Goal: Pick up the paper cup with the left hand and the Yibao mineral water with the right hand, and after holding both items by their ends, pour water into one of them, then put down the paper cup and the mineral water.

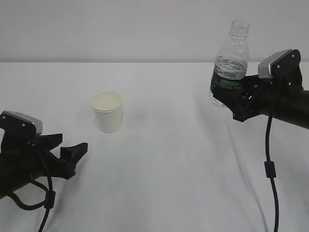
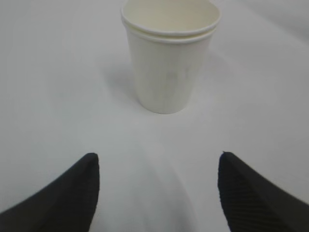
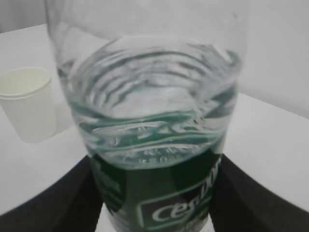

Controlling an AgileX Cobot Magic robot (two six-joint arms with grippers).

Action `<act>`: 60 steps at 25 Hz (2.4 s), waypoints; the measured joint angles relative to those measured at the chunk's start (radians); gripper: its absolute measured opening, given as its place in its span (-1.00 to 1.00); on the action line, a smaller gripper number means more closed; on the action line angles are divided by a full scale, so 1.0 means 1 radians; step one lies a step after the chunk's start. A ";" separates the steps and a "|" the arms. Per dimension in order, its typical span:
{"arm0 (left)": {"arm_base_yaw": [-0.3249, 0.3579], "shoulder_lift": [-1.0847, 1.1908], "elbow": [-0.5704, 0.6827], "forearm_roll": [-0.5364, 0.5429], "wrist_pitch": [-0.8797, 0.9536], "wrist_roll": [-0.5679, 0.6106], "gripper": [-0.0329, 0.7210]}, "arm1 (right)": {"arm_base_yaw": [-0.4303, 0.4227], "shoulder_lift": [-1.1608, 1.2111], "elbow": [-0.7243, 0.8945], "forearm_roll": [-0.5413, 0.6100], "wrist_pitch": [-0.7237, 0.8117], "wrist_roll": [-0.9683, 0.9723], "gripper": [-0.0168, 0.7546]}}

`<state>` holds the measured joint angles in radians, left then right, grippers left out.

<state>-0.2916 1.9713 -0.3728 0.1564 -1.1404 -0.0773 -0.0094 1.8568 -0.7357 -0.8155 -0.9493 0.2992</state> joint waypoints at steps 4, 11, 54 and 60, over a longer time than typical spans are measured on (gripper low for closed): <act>0.000 0.009 -0.040 0.007 0.000 -0.002 0.54 | 0.000 0.000 0.000 -0.002 0.000 0.000 0.24; 0.000 0.024 -0.124 0.013 -0.002 -0.002 0.54 | 0.000 0.000 0.000 -0.002 0.000 -0.002 0.24; 0.000 0.184 -0.256 0.076 -0.005 -0.017 0.54 | 0.000 0.000 0.000 -0.004 0.000 -0.010 0.23; 0.000 0.187 -0.260 0.076 -0.005 -0.018 0.54 | 0.000 0.000 0.000 -0.004 0.000 -0.012 0.23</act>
<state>-0.2916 2.1582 -0.6326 0.2320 -1.1457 -0.0950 -0.0094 1.8568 -0.7357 -0.8192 -0.9493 0.2876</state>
